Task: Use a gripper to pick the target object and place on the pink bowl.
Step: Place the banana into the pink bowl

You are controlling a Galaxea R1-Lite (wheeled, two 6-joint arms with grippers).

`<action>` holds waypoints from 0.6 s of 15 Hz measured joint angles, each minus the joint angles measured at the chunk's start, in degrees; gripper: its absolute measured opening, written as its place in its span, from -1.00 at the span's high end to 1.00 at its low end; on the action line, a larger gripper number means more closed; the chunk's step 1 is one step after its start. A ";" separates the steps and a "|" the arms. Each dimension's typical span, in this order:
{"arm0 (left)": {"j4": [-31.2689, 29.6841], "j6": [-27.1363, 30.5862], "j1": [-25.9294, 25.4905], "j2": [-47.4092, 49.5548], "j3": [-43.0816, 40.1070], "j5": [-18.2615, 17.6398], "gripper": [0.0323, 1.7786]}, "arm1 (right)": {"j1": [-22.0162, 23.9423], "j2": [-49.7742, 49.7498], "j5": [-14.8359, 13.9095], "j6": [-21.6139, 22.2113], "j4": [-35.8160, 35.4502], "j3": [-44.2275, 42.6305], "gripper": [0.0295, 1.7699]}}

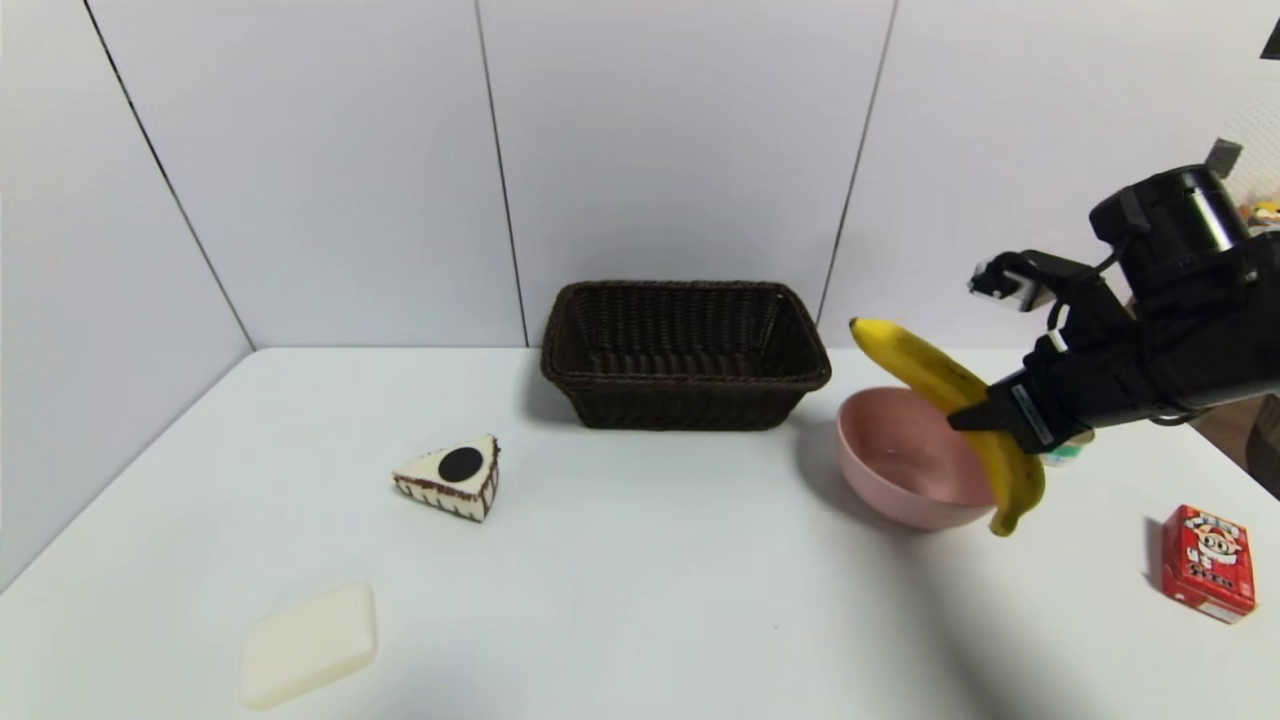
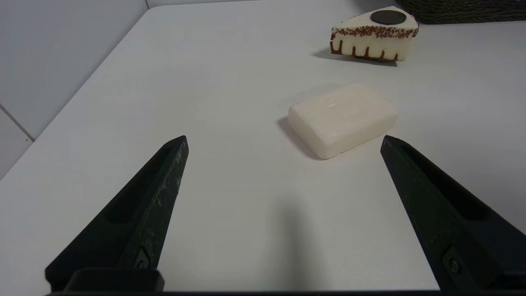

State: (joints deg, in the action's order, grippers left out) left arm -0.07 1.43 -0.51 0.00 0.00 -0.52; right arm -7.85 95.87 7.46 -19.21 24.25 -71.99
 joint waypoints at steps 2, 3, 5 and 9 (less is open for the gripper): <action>0.00 -0.02 0.00 0.00 0.00 0.00 -0.90 | 0.63 2.15 0.02 0.00 -0.55 -0.21 0.49; 0.00 0.00 0.00 0.00 0.00 0.00 -0.90 | 0.78 3.06 0.09 0.06 -0.57 -0.30 0.49; 0.00 -0.02 0.00 0.00 0.00 0.00 -0.90 | 1.05 4.51 0.34 0.22 -0.68 -0.52 0.49; 0.00 -0.02 0.00 0.00 0.00 0.00 -0.90 | 1.49 5.99 0.41 0.17 -0.88 -0.59 0.49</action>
State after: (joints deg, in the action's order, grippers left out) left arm -0.07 1.40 -0.51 0.00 0.00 -0.52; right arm -6.36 101.85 7.88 -19.04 23.37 -72.57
